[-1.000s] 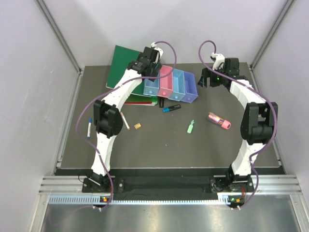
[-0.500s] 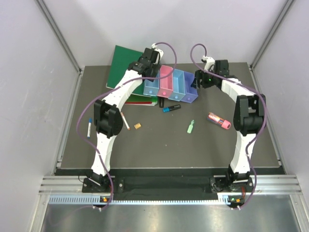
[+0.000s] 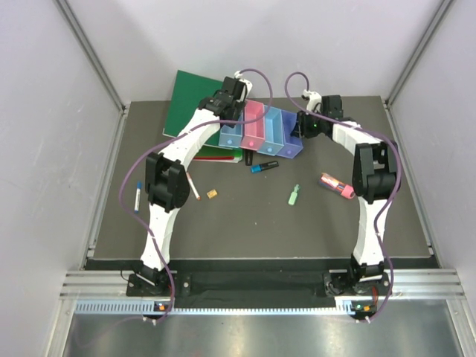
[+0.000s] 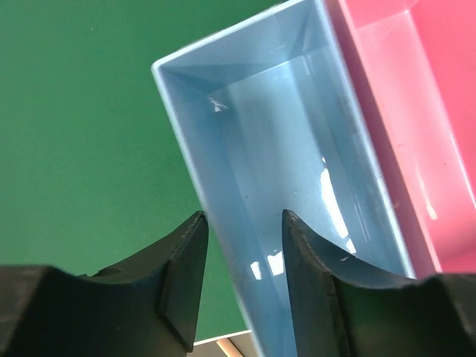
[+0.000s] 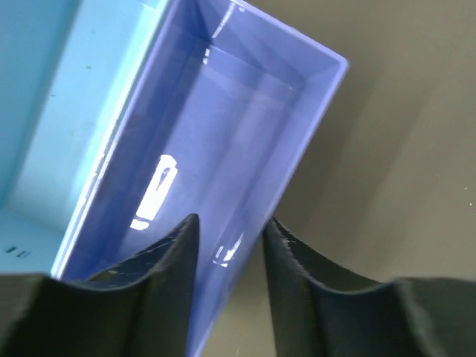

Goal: Sort the stationery into containers
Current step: Move the storage box to the center of the board.

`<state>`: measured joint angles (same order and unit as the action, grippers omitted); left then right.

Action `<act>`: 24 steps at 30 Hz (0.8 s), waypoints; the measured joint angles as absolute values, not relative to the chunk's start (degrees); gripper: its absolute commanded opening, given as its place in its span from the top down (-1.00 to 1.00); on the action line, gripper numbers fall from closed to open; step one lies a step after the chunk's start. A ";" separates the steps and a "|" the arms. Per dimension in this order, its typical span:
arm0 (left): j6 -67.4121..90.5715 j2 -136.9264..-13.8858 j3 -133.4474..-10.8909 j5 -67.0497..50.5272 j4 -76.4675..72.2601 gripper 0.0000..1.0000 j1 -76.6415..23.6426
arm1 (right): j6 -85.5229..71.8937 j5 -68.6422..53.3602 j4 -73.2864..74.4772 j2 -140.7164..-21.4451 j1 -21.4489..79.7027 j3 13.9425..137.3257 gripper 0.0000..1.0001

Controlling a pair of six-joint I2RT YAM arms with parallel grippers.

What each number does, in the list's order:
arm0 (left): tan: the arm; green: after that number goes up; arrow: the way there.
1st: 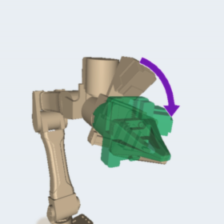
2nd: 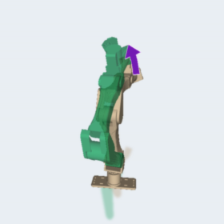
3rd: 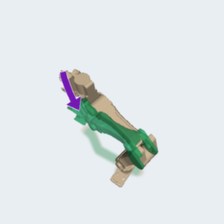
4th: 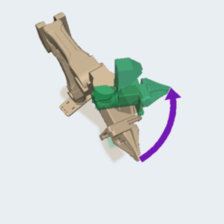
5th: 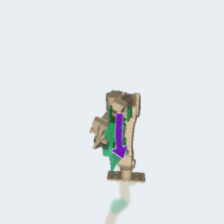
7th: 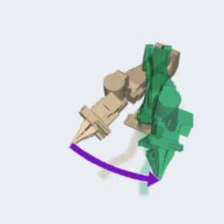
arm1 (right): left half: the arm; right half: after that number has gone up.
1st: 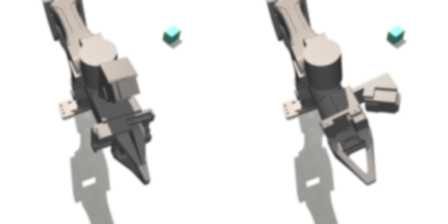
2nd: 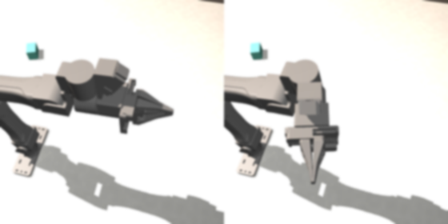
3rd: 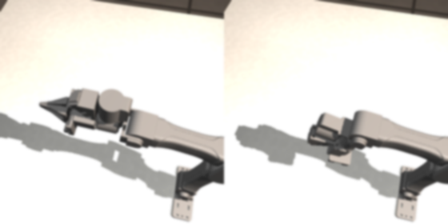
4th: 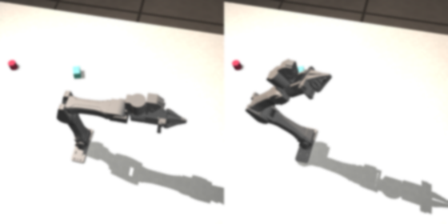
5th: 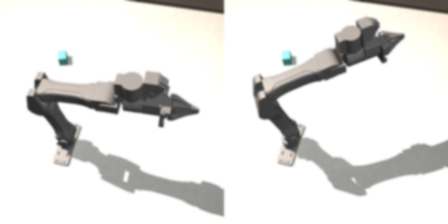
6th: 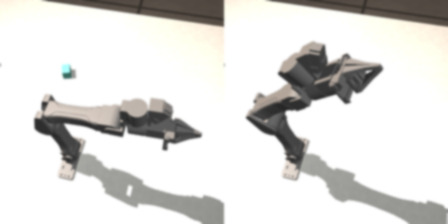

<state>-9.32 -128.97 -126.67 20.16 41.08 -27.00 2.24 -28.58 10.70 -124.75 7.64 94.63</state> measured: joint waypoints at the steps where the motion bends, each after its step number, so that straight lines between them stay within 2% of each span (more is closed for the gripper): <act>1: -9.32 -128.97 -126.63 20.16 41.08 0.07 -27.00 | 2.04 -28.56 10.59 -125.03 7.62 94.85 0.48; 3: -9.34 -128.97 -126.50 20.18 41.04 0.17 -27.00 | 1.83 -28.38 10.37 -125.34 7.62 95.02 0.65; 4: -9.37 -128.95 -126.50 20.23 41.01 0.22 -27.00 | 1.65 -28.27 10.44 -125.34 7.60 95.04 0.68; 5: -9.30 -128.95 -126.50 20.23 40.91 0.26 -27.00 | 1.61 -28.05 10.48 -125.34 7.60 95.04 0.69; 10: -9.58 -128.95 -126.50 20.93 40.18 0.76 -26.92 | 0.86 -26.52 10.74 -125.34 7.66 95.37 0.72; 14: -8.43 -128.95 -126.50 21.78 39.00 0.99 -26.87 | 0.89 -25.61 11.09 -125.34 7.88 95.46 0.76; 24: -8.23 -128.95 -126.50 22.33 38.59 1.00 -27.18 | 3.25 -20.73 14.72 -125.34 9.47 97.54 0.84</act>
<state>-8.23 -128.95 -126.50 22.33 38.59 -27.18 3.25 -20.73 14.72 -125.34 9.47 97.54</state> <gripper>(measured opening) 0.132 0.162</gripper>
